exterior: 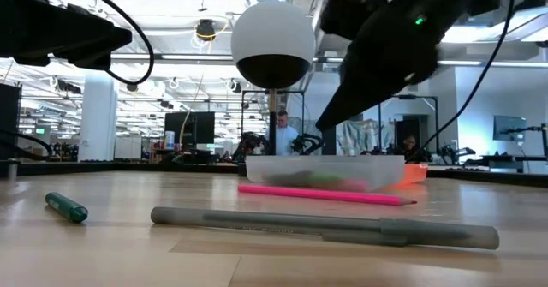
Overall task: Pick & place school supplies into a supply box
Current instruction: Put the pink pen into the orange supply box
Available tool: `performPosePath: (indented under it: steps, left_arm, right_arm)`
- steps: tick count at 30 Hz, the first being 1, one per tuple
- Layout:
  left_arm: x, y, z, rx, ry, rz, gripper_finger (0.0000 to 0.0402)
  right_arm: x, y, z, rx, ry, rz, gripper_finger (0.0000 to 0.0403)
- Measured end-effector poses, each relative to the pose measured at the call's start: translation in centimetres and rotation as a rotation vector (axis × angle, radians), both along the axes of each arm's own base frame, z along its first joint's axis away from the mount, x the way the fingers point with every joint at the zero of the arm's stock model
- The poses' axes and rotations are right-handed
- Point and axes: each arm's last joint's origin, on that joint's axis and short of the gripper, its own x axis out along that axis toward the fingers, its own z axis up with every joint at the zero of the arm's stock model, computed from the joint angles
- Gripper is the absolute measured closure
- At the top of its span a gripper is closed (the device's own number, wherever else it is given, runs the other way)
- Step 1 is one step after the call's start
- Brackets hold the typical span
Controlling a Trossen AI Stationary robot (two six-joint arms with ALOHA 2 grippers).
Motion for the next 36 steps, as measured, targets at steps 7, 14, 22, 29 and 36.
performPosePath:
  steps: [7,14,22,29,36]
  left_arm:
    - [0.0,0.0,0.0,0.000,0.000,0.001,0.0284]
    - [0.0,0.0,0.0,-0.012,0.000,0.003,0.0284]
    - [0.0,0.0,0.0,-0.011,0.004,0.003,0.0284]
    - [0.0,0.0,-0.1,-0.004,0.012,0.003,0.0284]
    - [0.0,0.0,-0.1,-0.004,0.012,0.004,0.0284]
  right_arm:
    - [-0.4,1.6,0.0,0.077,0.001,0.045,0.0397]
    - [0.5,2.4,-2.4,0.074,0.007,0.063,0.0334]
    - [1.3,1.7,-3.0,0.085,0.029,0.011,0.0286]
    - [1.4,1.8,-3.0,0.093,0.016,0.007,0.0283]
    - [1.4,2.1,-5.2,0.129,0.100,-0.015,0.0284]
